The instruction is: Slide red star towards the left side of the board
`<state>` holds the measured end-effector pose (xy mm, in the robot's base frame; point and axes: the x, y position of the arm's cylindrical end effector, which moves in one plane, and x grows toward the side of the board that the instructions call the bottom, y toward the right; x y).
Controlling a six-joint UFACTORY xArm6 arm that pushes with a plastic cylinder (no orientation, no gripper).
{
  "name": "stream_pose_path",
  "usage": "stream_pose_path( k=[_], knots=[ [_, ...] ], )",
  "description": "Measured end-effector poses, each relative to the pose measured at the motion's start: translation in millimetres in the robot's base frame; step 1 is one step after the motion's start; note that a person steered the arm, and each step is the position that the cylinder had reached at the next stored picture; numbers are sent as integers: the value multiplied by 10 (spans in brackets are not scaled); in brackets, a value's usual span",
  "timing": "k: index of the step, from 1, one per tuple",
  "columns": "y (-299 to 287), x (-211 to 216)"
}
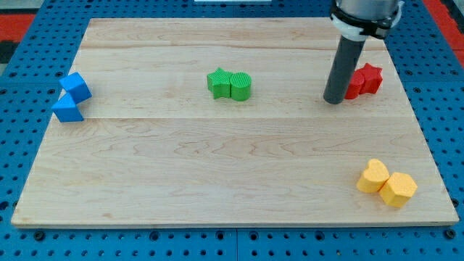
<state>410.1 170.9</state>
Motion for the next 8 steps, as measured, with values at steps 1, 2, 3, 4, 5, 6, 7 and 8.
stream_pose_path(
  k=[1, 2, 3, 4, 5, 6, 7, 8],
  knots=[
    [660, 14],
    [1170, -34],
    [973, -397],
    [676, -582],
    [299, -578],
    [165, -422],
    [-52, -345],
    [-372, -347]
  ],
)
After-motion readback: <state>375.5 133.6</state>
